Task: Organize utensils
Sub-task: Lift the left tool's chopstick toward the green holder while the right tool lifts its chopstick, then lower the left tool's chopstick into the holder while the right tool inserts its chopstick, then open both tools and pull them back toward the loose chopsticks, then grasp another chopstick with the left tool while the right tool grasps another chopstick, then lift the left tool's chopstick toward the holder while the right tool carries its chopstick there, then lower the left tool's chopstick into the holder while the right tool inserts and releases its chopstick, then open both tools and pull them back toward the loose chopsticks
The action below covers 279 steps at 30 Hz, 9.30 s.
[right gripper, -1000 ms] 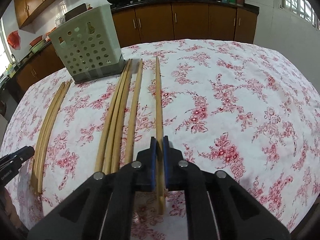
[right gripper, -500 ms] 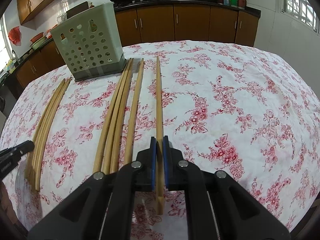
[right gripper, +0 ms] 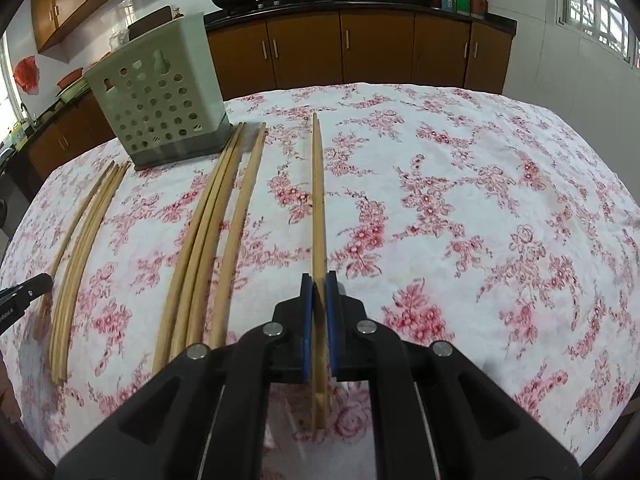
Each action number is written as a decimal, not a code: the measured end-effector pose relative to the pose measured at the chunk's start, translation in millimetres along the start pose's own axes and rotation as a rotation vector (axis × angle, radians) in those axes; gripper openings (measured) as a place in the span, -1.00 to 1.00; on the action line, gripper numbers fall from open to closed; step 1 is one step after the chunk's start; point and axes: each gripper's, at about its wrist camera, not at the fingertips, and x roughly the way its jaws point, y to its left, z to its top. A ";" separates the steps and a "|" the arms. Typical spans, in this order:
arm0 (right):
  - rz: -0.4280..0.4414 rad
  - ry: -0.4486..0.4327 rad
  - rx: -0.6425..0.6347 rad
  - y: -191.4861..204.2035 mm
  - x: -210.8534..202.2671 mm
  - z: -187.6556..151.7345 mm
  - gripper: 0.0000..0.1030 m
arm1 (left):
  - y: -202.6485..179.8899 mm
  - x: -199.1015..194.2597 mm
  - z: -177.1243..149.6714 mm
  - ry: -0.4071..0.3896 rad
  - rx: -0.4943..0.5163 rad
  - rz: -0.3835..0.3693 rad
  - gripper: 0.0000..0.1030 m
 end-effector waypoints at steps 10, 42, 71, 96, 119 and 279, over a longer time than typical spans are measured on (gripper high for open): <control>0.004 -0.088 0.007 -8.3 -26.0 6.1 -0.85 | 0.4 -20.8 -0.2 -0.035 0.016 0.024 -0.86; 0.067 -0.312 -0.043 -4.3 -110.2 78.4 -0.85 | 6.9 -131.1 85.0 -0.385 0.026 0.003 -0.86; 0.285 -0.285 -0.117 77.6 -92.3 215.3 -0.83 | -68.3 -111.8 182.9 -0.552 0.004 -0.181 -0.86; 0.202 0.070 -0.005 24.1 -7.9 37.9 -0.65 | -4.2 -107.6 65.6 -0.341 -0.078 -0.036 -0.35; 0.068 0.068 -0.013 14.6 9.2 14.7 -0.84 | -34.3 -4.8 -17.9 -0.026 -0.034 -0.101 -0.75; 0.260 0.136 -0.025 40.3 5.0 10.1 -0.69 | -0.4 -64.7 14.4 -0.188 -0.126 -0.112 -0.43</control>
